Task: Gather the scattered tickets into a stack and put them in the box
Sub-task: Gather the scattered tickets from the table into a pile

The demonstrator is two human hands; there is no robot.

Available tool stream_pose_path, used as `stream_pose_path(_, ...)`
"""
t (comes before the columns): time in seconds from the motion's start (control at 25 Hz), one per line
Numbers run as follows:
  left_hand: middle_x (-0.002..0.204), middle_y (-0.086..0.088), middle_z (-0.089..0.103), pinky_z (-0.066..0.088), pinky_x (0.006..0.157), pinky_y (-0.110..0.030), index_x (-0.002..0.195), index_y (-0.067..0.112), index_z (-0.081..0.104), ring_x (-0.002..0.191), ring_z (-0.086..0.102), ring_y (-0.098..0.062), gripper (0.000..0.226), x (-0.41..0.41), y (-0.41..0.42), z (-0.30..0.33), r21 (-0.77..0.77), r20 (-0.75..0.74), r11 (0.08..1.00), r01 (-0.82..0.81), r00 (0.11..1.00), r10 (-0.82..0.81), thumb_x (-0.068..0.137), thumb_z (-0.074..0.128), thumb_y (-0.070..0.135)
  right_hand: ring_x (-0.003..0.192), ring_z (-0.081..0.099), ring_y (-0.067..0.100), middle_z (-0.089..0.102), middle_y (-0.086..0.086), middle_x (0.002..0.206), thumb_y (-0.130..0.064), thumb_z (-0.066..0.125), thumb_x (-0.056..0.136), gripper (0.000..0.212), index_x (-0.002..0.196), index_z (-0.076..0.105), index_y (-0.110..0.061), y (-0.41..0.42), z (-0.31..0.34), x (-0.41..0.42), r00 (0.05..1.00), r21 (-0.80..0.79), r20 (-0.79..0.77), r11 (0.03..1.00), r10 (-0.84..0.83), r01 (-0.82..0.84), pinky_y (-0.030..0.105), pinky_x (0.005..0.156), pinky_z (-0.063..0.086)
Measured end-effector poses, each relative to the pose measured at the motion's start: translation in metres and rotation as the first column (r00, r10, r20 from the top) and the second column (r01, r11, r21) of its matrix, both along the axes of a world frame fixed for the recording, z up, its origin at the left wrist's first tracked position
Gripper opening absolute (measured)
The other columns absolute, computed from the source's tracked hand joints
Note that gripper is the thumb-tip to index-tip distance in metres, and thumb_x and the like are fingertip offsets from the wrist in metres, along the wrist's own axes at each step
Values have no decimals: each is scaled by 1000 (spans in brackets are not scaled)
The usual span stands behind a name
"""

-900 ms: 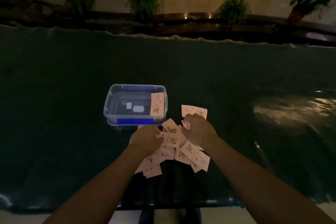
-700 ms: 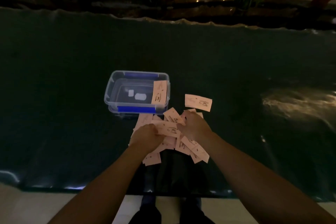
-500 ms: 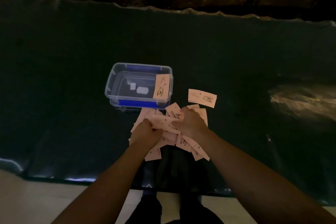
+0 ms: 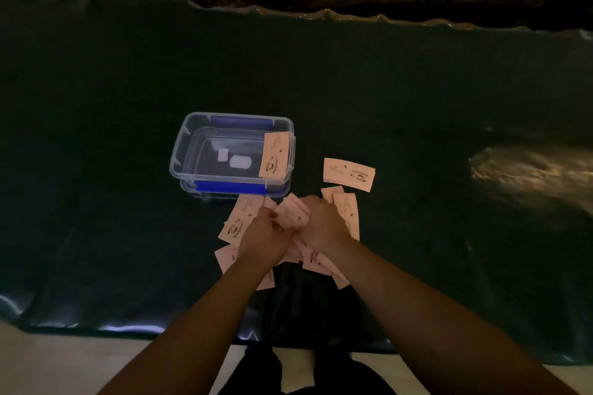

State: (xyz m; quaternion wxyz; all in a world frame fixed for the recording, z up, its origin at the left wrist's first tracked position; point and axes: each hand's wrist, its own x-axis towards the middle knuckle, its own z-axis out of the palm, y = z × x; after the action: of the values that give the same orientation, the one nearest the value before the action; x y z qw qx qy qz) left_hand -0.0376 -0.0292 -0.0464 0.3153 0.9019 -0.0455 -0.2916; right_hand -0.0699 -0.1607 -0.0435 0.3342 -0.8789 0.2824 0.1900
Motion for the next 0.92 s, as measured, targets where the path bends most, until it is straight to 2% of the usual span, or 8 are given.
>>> stream_pose_path(0.04,97,9,64,44,68,-25,98,36,52,81,60,-7,11,-1,-4,-1,12,10,1000,2,1000,-2,99,59,44,131,61,26,59,3,149,-29,78,91,65,151,53,-34,2,-1,-1,1000,3,8,1000,-2,2,51,105,56)
stream_pose_path(0.16,109,-3,70,52,83,-32,108,23,61,91,65,-15,18,-3,-12,-2,3,12,1000,-27,1000,27,103,55,39,137,57,28,55,3,155,-25,76,94,63,153,53,-35,3,-3,-1,998,60,34,997,-56,54,51,112,52)
stream_pose_path(0.28,106,-2,68,57,91,-42,99,28,55,93,67,-19,13,-3,-15,3,-50,-18,997,-64,998,63,102,57,41,135,58,28,55,3,152,-21,72,98,55,149,55,-31,-3,0,-1,988,199,61,971,-144,129,47,109,52)
stream_pose_path(0.4,108,-3,69,56,94,-46,107,22,62,97,68,-21,21,-2,-22,6,-103,-47,992,-67,997,62,101,60,42,131,60,27,58,3,151,-10,66,99,52,146,55,-30,-17,4,0,962,287,62,928,-265,237,41,93,55)
stream_pose_path(0.52,107,-5,67,54,96,-45,100,20,62,98,65,-21,14,0,-35,10,-36,-100,996,-85,992,82,102,60,34,110,63,17,63,2,146,-7,62,101,49,144,58,-29,-39,4,-8,902,376,73,850,-424,369,33,77,50)
stream_pose_path(0.6,108,-5,67,54,94,-42,101,20,63,99,65,-20,12,0,-42,10,-25,-102,999,21,995,-23,103,58,31,104,61,14,64,3,144,-5,63,101,48,144,59,-27,-56,0,-17,855,392,77,804,-513,447,35,79,55)
stream_pose_path(0.76,107,-4,68,56,87,-36,94,25,57,96,67,-19,8,-3,-56,9,21,-71,977,214,975,-212,101,59,28,115,62,17,65,2,142,-3,66,98,50,143,59,-25,-81,-10,-33,809,333,48,773,-586,540,30,73,54)
stream_pose_path(0.92,104,2,65,41,66,-18,92,25,58,79,59,-6,10,-4,-73,7,74,-8,915,397,917,-398,101,58,24,112,63,17,66,1,137,-7,69,97,45,137,61,-26,-91,-17,-42,804,237,24,784,-595,573,32,77,56)
